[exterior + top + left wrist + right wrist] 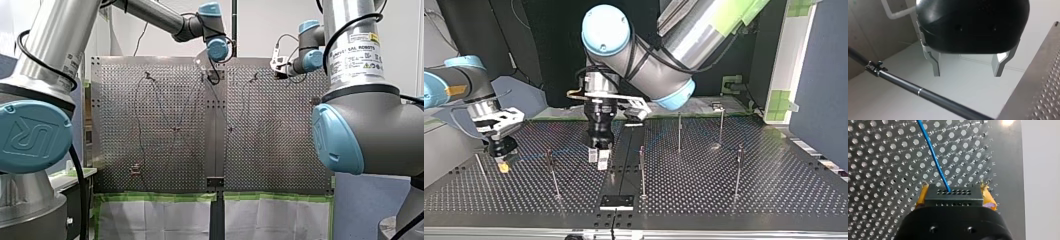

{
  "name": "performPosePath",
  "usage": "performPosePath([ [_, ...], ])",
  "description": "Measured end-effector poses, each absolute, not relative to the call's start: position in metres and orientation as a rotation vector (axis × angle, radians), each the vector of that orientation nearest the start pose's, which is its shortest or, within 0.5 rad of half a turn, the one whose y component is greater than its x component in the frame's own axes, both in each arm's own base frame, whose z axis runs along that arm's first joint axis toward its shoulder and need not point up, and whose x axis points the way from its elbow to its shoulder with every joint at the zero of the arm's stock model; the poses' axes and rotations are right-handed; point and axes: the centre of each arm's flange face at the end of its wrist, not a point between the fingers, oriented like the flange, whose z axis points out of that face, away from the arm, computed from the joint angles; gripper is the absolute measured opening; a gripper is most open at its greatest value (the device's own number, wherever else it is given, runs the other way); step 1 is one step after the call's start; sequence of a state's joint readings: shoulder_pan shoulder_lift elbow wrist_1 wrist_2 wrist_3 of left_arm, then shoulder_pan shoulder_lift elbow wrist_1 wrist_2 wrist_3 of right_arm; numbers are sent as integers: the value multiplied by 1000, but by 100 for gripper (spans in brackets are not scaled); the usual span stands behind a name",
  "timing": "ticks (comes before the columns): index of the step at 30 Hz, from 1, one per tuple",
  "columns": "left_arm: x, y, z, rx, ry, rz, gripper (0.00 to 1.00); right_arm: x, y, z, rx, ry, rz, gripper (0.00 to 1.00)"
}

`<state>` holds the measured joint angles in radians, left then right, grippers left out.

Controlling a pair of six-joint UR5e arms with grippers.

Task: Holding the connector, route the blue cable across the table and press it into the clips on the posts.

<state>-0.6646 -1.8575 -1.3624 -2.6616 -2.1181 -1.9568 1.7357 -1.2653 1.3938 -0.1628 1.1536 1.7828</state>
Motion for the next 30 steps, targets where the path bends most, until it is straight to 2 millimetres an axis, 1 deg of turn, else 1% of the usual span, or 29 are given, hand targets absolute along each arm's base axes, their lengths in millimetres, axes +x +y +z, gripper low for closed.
performPosePath([
  [2, 453, -446, 470, -312, 1214, -579, 100, 272, -574, 421, 1551, -1045, 1781, 0],
  [5, 469, -439, 446, -298, 1229, -562, 100, 272, -574, 420, 1552, -1045, 1781, 0],
  [8, 486, -430, 419, -294, 1249, -543, 100, 273, -574, 420, 1553, -1045, 1781, 0],
  [12, 507, -412, 378, -320, 1276, -489, 100, 273, -574, 420, 1553, -1045, 1781, 0],
  [14, 515, -405, 361, -332, 1288, -465, 100, 273, -574, 420, 1552, -1045, 1781, 0],
  [15, 519, -400, 349, -341, 1296, -448, 100, 273, -574, 420, 1552, -1045, 1781, 0],
  [16, 521, -398, 342, -344, 1301, -441, 100, 273, -574, 420, 1552, -1045, 1781, 0],
  [19, 516, -403, 349, -337, 1297, -454, 100, 273, -574, 420, 1552, -1046, 1780, 0],
  [30, 517, -403, 349, -337, 1297, -454, 100, 269, -577, 420, 1545, -1048, 1775, 0],
])
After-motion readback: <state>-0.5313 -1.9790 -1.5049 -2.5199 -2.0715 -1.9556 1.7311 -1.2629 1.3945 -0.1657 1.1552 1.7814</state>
